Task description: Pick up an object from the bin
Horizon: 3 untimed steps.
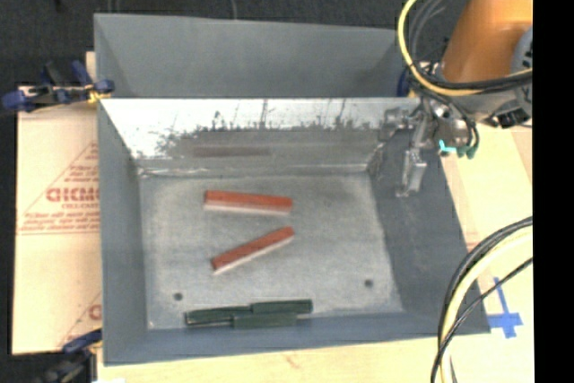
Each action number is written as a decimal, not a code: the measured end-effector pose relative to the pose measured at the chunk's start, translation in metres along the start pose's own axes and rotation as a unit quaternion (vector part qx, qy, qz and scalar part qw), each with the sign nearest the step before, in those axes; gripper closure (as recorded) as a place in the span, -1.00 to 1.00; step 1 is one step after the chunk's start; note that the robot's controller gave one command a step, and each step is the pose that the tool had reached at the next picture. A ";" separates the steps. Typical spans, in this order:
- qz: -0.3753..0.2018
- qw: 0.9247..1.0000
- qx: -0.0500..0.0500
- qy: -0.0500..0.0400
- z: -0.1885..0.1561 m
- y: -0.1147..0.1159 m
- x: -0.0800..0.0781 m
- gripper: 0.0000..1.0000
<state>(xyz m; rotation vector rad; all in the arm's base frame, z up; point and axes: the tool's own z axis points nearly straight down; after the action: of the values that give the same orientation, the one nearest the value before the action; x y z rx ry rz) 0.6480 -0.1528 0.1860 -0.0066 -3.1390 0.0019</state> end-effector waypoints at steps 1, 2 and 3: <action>-0.001 1.000 0.001 -0.004 -0.006 0.000 -0.002 -1.00; -0.012 1.000 0.001 -0.006 0.065 0.063 0.009 -1.00; 0.011 1.000 -0.001 -0.004 0.110 0.130 0.040 -1.00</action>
Offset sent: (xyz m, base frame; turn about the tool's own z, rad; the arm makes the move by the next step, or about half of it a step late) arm -0.0141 0.0892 -0.0933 -0.0341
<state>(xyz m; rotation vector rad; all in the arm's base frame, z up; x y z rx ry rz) 0.6086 -0.0223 0.0762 -0.0417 -3.1463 -0.0008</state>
